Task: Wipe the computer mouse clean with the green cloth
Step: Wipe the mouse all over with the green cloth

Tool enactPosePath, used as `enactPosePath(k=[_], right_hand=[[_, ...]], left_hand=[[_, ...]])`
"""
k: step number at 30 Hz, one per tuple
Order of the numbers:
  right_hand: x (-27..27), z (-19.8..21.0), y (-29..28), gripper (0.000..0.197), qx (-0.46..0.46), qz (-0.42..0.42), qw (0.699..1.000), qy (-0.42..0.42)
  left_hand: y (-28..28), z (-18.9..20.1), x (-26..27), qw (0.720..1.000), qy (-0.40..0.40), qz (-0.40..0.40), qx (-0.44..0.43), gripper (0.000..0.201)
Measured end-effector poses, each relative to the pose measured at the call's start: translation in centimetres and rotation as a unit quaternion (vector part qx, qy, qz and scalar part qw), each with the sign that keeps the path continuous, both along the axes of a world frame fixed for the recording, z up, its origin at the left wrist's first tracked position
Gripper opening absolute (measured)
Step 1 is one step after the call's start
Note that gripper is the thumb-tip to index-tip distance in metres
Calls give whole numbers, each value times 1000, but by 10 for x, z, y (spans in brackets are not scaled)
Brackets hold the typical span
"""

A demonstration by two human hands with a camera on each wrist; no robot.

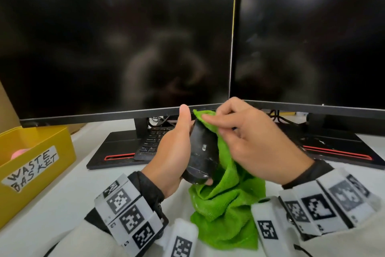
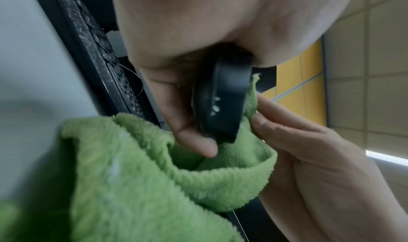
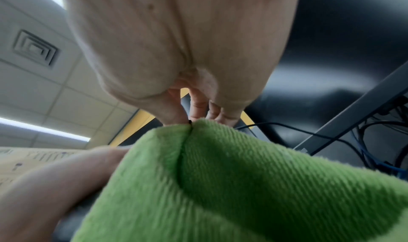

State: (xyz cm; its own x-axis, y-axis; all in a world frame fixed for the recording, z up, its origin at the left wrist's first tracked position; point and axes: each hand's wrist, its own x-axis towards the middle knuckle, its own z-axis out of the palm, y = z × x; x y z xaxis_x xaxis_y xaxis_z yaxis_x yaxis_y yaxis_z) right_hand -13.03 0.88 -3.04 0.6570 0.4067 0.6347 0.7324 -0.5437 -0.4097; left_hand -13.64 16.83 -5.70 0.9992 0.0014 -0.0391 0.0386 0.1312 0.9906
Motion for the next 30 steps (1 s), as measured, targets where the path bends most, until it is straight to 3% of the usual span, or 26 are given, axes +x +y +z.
enactPosePath(k=[5, 9, 11, 14, 18, 24, 28, 30], right_hand=[[-7, -1, 3, 25, -57, 41, 997, 28], [-2, 2, -2, 24, -30, 6, 999, 12], [-6, 1, 5, 23, -50, 27, 998, -5], [-10, 0, 12, 32, -102, 54, 993, -25], [-8, 4, -1, 27, -77, 46, 996, 9], [-7, 2, 2, 31, -69, 19, 997, -23], [-13, -1, 7, 25, -87, 77, 993, 21], [-8, -1, -1, 30, -62, 70, 993, 66]], left_hand=[[7, 8, -1, 999, -28, 15, -10, 89], [3, 7, -2, 999, -39, -18, -5, 92], [-3, 2, 0, 999, -38, -11, 4, 89], [-3, 0, 1, 999, -30, -8, 11, 99], [-2, 3, -2, 999, -39, -26, 5, 105], [-3, 3, -3, 998, -40, -39, 2, 102], [6, 4, 2, 999, -32, -38, -19, 120], [10, 10, 1, 998, -40, -39, -18, 113]])
